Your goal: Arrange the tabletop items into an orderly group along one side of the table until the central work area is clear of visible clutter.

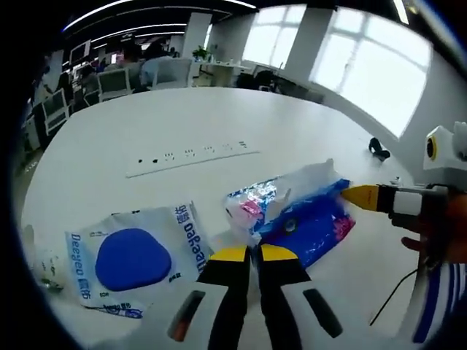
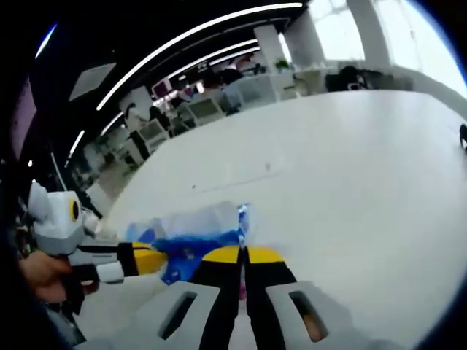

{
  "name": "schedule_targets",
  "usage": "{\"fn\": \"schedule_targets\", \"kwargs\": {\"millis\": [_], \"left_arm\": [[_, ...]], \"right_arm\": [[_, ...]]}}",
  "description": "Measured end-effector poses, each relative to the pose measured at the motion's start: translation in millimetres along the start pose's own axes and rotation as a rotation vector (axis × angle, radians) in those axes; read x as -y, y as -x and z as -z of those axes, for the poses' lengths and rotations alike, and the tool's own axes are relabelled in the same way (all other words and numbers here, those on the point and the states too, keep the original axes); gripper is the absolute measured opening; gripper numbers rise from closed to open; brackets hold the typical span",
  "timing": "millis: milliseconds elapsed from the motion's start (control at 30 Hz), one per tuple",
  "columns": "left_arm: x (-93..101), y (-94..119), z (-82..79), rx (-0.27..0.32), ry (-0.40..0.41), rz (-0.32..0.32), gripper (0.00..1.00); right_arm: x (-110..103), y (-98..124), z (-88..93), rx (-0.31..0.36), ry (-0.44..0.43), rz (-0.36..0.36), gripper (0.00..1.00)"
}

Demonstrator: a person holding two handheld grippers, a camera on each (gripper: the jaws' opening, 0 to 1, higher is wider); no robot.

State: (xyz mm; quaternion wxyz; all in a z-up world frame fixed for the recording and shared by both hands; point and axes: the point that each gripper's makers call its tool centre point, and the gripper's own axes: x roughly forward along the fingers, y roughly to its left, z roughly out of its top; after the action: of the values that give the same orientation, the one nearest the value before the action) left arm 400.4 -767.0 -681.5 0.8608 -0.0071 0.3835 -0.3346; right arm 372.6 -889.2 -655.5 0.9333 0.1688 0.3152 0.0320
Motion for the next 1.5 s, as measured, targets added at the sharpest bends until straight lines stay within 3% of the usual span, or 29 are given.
{"fn": "schedule_targets", "kwargs": {"millis": [300,533,600,700,1000,1500], "left_arm": [[-9.3,-20,-6.7,-0.019,0.03,-0.003,0.02],[-16.6,-31,-0.3,-0.049,0.049,-0.011,0.02],[-18.6,-32,-0.2,-0.05,0.057,-0.016,0.02],[-18.4,-34,0.7,-0.055,0.068,-0.014,0.02],[-22.8,-37,9.5,-0.087,0.044,-0.026,0.03],[-26.7,-38,5.1,-0.089,0.023,-0.041,0.09]], "right_arm": [[8,-24,-6.1,0.003,-0.021,0.004,0.0],[15,-38,-3.7,-0.007,-0.047,0.001,0.0],[14,-40,-2.0,-0.008,-0.096,-0.011,0.0],[17,-46,2.6,-0.026,-0.07,-0.003,0.0],[17,-56,8.8,-0.042,-0.102,-0.002,0.0],[20,-67,17.3,-0.071,-0.119,0.002,0.0]]}}
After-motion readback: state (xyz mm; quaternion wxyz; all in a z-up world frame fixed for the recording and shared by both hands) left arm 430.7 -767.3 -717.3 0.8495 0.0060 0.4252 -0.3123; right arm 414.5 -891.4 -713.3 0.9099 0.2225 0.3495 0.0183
